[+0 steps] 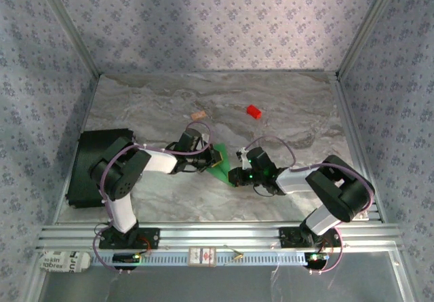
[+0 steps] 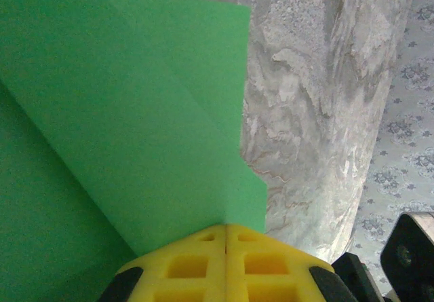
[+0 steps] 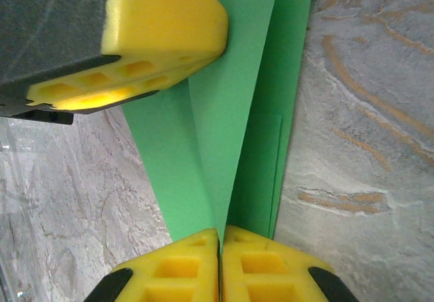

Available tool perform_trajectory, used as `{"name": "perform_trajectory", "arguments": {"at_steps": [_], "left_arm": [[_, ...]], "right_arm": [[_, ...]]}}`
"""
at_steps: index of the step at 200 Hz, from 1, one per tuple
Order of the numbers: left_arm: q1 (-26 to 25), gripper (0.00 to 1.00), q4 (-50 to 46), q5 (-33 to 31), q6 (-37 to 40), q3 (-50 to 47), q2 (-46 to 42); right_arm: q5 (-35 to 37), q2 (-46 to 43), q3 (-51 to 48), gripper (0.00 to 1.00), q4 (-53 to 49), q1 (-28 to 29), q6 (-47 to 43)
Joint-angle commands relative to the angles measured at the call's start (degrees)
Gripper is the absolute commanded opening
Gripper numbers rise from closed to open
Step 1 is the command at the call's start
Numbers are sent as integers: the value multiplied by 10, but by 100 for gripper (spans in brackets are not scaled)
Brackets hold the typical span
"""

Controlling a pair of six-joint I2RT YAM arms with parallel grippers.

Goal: Fold a paper plane with a square sheet of paper (pick it up from the middle)
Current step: Fourth fold the wing at the center of the table.

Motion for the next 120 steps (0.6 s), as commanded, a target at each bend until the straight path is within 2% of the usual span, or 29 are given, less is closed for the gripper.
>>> {"name": "perform_trajectory", "arguments": {"at_steps": [1,120], "left_arm": [[-3,4,-12,-2,15,17,15],[-2,4,-49,13,38,31,35]], "right_arm": [[-3,44,-1,10,-64,8,4],[-6,37,8,12,-77,6,18]]}}
